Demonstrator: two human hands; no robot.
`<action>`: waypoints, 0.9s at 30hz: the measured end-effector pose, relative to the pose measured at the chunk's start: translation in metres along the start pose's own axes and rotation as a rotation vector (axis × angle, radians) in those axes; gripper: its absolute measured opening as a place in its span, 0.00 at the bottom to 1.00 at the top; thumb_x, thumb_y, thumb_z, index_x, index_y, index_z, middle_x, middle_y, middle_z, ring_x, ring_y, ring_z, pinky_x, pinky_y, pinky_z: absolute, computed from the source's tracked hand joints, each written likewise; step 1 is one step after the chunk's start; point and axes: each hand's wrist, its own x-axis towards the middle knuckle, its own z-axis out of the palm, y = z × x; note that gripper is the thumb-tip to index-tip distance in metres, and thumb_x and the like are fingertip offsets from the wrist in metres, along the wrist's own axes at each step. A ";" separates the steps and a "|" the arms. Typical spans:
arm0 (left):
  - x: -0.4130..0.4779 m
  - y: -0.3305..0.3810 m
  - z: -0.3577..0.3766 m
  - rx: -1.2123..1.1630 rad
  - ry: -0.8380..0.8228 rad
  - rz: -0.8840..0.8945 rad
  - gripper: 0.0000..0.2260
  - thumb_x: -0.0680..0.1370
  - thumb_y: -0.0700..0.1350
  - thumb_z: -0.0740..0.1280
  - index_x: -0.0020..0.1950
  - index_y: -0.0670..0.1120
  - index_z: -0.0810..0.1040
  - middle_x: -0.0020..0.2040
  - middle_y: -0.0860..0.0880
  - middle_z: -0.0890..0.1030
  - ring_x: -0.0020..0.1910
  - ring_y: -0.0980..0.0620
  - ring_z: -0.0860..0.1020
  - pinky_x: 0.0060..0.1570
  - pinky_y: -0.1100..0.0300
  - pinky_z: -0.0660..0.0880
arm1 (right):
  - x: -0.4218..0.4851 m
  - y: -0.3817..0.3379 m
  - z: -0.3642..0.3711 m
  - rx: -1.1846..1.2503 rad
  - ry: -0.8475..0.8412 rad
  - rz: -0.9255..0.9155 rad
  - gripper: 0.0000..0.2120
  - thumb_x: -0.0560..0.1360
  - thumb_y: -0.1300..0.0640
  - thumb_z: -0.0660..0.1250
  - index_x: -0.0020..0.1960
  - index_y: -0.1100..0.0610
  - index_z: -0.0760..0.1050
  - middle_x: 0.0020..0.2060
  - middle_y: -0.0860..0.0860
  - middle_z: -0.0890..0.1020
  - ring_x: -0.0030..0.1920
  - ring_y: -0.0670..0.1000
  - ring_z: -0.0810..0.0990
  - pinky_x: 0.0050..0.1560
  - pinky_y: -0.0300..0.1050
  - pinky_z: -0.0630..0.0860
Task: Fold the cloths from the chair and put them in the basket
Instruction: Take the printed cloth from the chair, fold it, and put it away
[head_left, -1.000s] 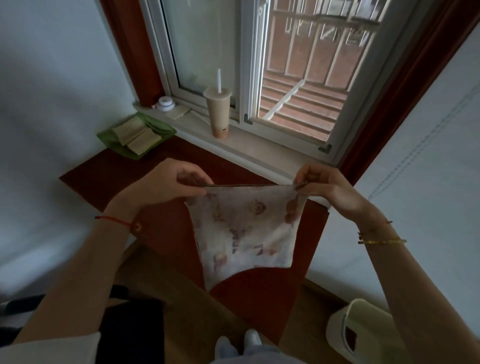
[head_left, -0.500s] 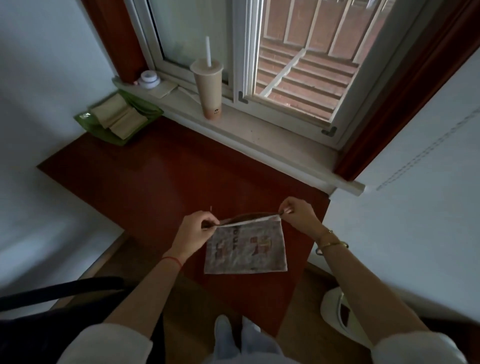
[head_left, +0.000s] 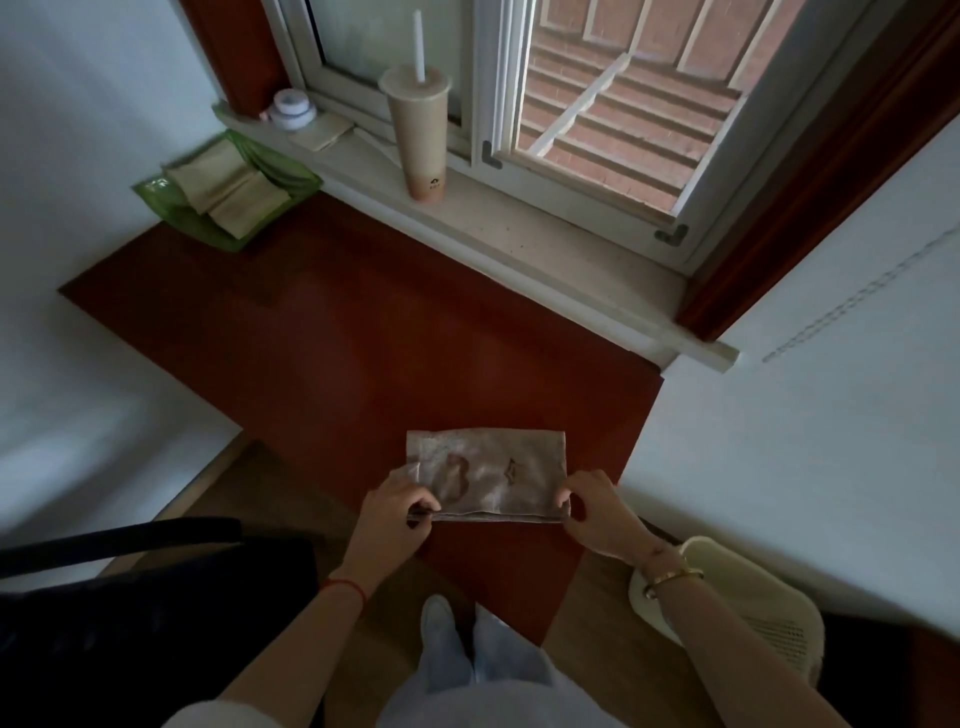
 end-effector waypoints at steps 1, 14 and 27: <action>-0.002 0.001 0.001 -0.009 0.024 -0.022 0.06 0.73 0.42 0.69 0.45 0.53 0.82 0.45 0.59 0.80 0.48 0.58 0.75 0.54 0.55 0.73 | 0.003 -0.004 -0.002 0.010 0.021 -0.007 0.06 0.72 0.56 0.64 0.48 0.48 0.76 0.47 0.46 0.79 0.52 0.47 0.72 0.56 0.44 0.67; -0.004 0.026 0.016 -0.071 0.227 -0.675 0.14 0.76 0.54 0.69 0.52 0.44 0.76 0.51 0.47 0.80 0.52 0.49 0.77 0.51 0.51 0.78 | 0.135 -0.124 -0.007 -0.032 0.010 -0.211 0.12 0.77 0.54 0.65 0.57 0.57 0.79 0.54 0.52 0.82 0.57 0.54 0.76 0.62 0.50 0.71; 0.014 0.005 0.012 -0.468 0.226 -0.753 0.09 0.70 0.41 0.75 0.43 0.47 0.76 0.41 0.51 0.80 0.37 0.58 0.76 0.30 0.71 0.65 | 0.151 -0.150 -0.001 0.180 -0.127 -0.161 0.08 0.77 0.55 0.67 0.50 0.61 0.77 0.43 0.49 0.79 0.45 0.49 0.76 0.48 0.43 0.72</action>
